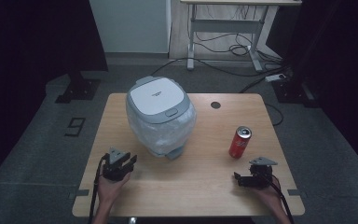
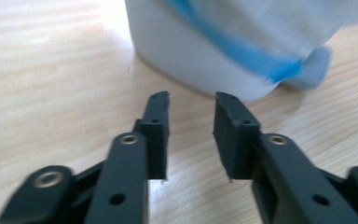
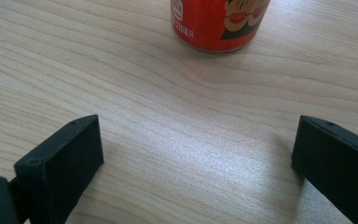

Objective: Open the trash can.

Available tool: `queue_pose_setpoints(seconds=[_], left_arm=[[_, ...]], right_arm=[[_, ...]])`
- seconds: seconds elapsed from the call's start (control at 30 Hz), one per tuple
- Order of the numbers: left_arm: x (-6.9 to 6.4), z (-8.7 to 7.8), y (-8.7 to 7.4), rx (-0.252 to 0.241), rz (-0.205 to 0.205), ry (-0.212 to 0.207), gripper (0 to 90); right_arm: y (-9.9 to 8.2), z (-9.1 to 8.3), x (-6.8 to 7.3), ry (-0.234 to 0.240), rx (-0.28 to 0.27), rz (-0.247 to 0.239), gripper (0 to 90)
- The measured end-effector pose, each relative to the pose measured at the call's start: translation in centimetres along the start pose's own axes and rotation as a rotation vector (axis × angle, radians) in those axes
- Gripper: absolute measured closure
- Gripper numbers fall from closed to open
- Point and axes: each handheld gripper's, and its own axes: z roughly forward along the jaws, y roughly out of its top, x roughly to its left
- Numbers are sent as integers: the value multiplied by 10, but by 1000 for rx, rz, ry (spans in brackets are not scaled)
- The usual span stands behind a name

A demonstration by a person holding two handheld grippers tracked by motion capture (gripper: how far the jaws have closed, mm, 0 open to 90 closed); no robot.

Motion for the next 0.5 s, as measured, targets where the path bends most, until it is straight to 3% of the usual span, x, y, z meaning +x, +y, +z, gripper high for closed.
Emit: queue_pose_setpoints(seconds=[0.03, 0.23, 0.5], left_arm=[[-4, -5, 4, -31, 14, 0, 706], [-9, -12, 10, -66, 20, -32, 807], [-8, -24, 24, -119, -10, -106, 882]], right_arm=[[0, 0, 0, 0, 1, 0, 16], [0, 0, 0, -4, -1, 3, 23], [0, -1, 0, -6, -3, 4, 27]])
